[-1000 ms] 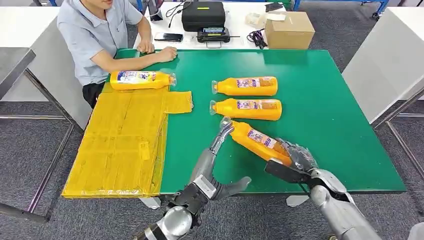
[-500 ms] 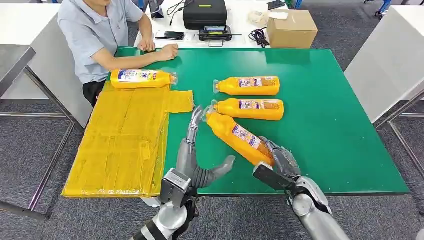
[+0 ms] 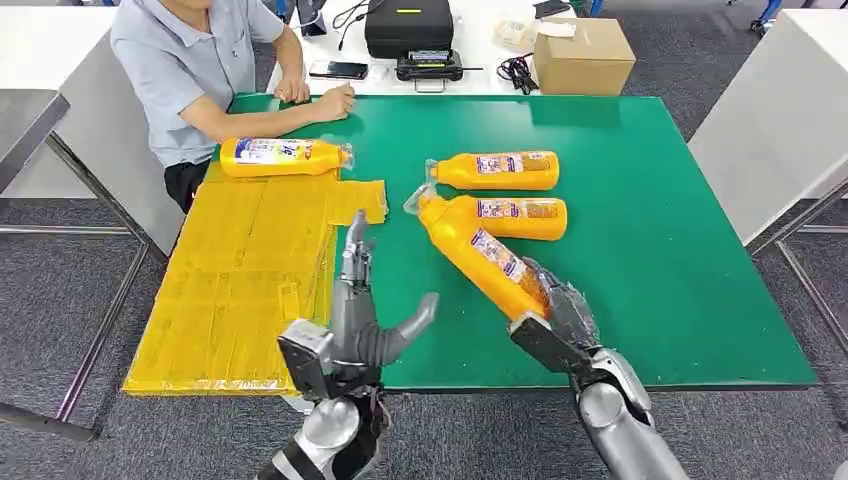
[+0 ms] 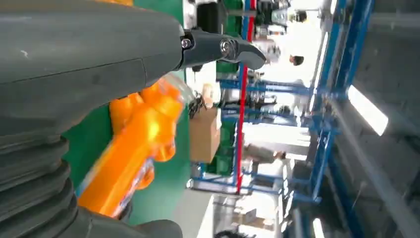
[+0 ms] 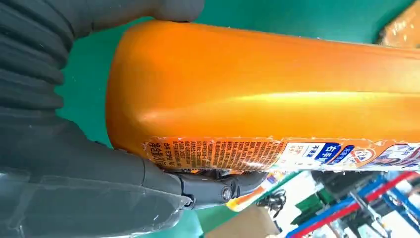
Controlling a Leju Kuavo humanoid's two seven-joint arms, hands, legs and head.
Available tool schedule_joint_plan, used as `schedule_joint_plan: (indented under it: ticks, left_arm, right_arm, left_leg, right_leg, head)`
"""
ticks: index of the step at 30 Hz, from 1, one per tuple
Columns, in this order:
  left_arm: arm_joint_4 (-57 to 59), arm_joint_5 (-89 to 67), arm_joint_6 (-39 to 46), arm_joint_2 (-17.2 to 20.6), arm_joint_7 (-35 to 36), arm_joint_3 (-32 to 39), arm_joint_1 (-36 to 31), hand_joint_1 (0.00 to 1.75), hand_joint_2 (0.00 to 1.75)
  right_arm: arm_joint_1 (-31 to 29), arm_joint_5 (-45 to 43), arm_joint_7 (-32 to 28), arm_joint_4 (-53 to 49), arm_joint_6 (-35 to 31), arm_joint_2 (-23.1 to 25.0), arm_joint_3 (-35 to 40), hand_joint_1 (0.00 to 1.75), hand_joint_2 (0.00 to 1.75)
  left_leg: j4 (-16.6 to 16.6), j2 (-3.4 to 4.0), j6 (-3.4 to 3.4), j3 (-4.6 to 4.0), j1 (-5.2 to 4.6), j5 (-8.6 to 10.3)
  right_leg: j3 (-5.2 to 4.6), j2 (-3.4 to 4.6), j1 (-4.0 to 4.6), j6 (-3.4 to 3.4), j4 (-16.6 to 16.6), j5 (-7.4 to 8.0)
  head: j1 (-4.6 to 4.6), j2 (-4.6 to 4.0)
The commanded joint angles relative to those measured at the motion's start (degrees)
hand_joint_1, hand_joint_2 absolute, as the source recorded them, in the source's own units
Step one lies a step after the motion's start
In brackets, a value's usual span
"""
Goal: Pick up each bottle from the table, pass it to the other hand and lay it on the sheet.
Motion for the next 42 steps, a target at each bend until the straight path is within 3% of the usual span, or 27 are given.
schedule_joint_plan:
  ticks: [1, 10, 19, 29, 35, 42]
  left_arm:
    - [1.78, 12.84, -8.89, 4.79, 4.26, 4.57, 5.86, 0.0, 1.75]
    - [3.01, 17.24, -10.9, 4.13, 5.52, 7.88, 3.94, 0.0, 1.75]
    - [4.28, 15.79, -15.6, 3.93, 4.71, 6.56, 1.32, 0.0, 1.75]
    - [4.28, 15.79, -15.6, 3.93, 4.71, 6.56, 1.32, 0.0, 1.75]
    - [5.55, 14.76, -18.62, 3.24, 3.88, 7.14, -0.62, 0.0, 1.75]
    - [7.01, 15.47, -21.27, 2.63, 5.45, 8.2, -1.63, 0.0, 1.75]
  right_arm:
    - [2.64, -3.03, -1.96, -6.56, -0.72, 2.19, -2.02, 1.75, 1.75]
    - [0.73, -4.42, -2.89, -8.79, 0.79, 2.84, 2.26, 1.75, 1.75]
    - [-0.73, -8.03, -6.24, -8.3, 6.91, 2.06, 8.31, 1.75, 1.75]
    - [-0.73, -8.03, -6.24, -8.3, 6.91, 2.06, 8.31, 1.75, 1.75]
    - [-2.41, -8.64, -8.9, -6.93, 12.1, 2.23, 12.35, 1.75, 1.75]
    - [-3.12, -8.27, -10.25, -6.19, 12.93, 2.87, 14.92, 1.75, 1.75]
  left_leg:
    - [-0.17, 0.16, -0.11, 0.3, 0.01, -0.06]
    - [-0.01, 0.26, -0.14, 0.06, 0.06, -0.1]
    - [0.01, 0.24, -0.17, 0.13, 0.09, -0.13]
    - [0.0, 0.16, -0.12, 0.06, 0.06, -0.09]
    - [-0.01, 0.18, -0.13, 0.04, 0.05, -0.08]
    - [0.0, 0.2, -0.14, 0.07, 0.09, -0.09]
  right_leg:
    - [0.22, 0.12, 0.02, -0.13, -0.12, -0.03]
    - [-0.03, 0.22, 0.07, -0.17, 0.0, -0.03]
    - [0.07, 0.19, 0.1, -0.2, 0.0, -0.07]
    - [0.03, 0.12, 0.07, -0.15, -0.02, -0.04]
    - [0.0, 0.14, 0.06, -0.14, -0.02, -0.03]
    - [0.03, 0.15, 0.09, -0.16, -0.01, -0.04]
  head:
    - [0.0, 0.0]
    - [0.0, 0.0]
    - [0.0, 0.0]
    - [0.0, 0.0]
    - [0.0, 0.0]
    - [0.0, 0.0]
